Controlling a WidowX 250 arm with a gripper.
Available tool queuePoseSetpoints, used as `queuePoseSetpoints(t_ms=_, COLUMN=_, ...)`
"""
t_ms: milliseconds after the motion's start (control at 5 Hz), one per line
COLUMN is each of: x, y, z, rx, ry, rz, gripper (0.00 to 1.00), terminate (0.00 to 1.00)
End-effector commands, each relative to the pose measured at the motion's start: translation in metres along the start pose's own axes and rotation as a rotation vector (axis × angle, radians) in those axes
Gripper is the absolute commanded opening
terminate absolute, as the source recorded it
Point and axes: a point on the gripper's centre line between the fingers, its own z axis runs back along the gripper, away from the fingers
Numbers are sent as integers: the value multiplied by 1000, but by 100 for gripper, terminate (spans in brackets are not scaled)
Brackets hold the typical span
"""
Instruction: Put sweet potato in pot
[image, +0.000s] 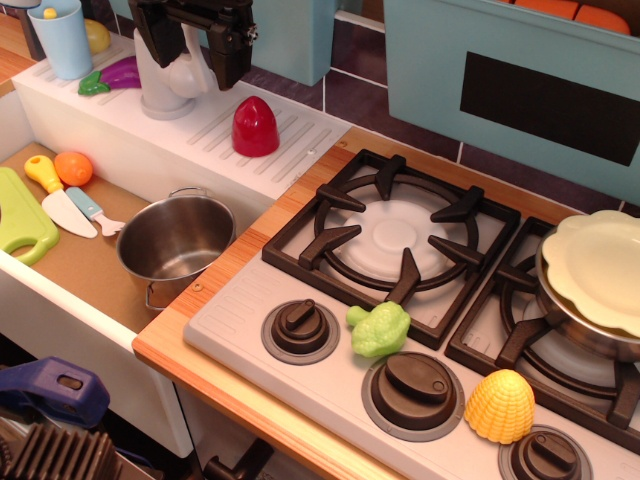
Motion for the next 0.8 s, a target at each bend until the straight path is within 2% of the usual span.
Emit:
queuePoseSetpoints(t_ms=0, x=0, y=0, z=0, rx=0, ry=0, rz=0, gripper=100, terminate=0)
queuePoseSetpoints(t_ms=200, x=11, y=2, z=-14, rx=33, ry=-96, rz=-21, gripper=100, terminate=0)
queuePoseSetpoints(t_ms=600, x=43, y=12, z=-41, rx=15, ry=-226, rz=-54, gripper=100, terminate=0)
